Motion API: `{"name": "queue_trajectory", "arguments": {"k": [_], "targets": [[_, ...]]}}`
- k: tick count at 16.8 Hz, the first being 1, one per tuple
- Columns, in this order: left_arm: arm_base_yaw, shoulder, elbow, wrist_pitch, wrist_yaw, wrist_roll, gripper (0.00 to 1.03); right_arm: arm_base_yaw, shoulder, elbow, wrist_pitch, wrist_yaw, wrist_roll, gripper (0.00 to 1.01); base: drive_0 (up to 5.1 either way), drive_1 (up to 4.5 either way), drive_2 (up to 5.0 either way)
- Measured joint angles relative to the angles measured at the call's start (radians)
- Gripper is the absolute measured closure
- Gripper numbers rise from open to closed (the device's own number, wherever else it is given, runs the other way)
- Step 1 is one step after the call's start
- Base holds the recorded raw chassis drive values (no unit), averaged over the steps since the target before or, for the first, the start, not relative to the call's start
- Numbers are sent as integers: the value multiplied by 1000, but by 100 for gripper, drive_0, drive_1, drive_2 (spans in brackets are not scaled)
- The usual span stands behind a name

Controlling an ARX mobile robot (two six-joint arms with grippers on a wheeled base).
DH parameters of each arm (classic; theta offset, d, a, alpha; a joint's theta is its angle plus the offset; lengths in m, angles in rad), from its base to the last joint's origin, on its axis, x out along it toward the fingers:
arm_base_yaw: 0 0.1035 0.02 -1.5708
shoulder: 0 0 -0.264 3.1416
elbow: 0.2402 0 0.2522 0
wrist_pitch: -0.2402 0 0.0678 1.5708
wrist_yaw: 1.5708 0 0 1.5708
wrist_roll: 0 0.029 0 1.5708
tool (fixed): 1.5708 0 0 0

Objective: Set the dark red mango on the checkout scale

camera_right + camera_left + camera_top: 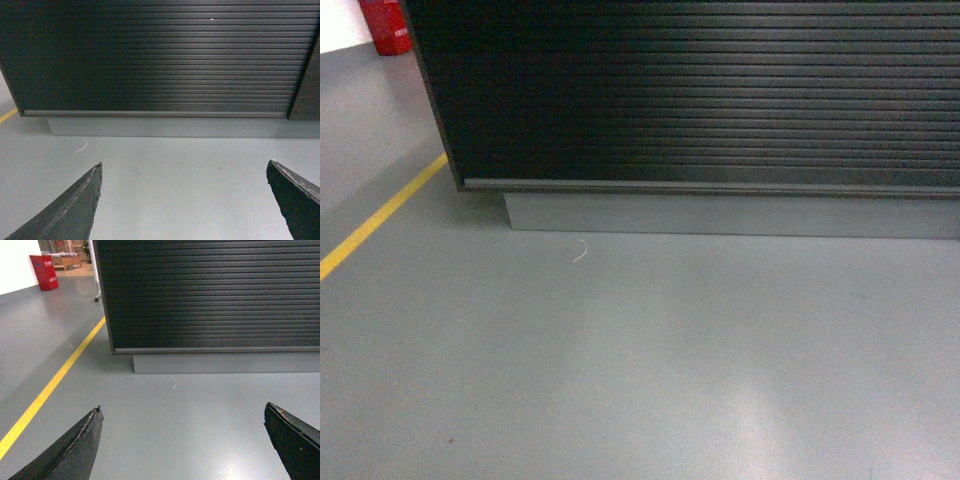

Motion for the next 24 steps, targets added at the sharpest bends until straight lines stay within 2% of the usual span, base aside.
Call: {"name": "queue_trajectory", "arguments": {"k": [24], "targets": [[0, 0, 0, 2, 0, 0, 5, 0, 0, 0, 2, 0, 0, 3, 0, 353, -353]]}}
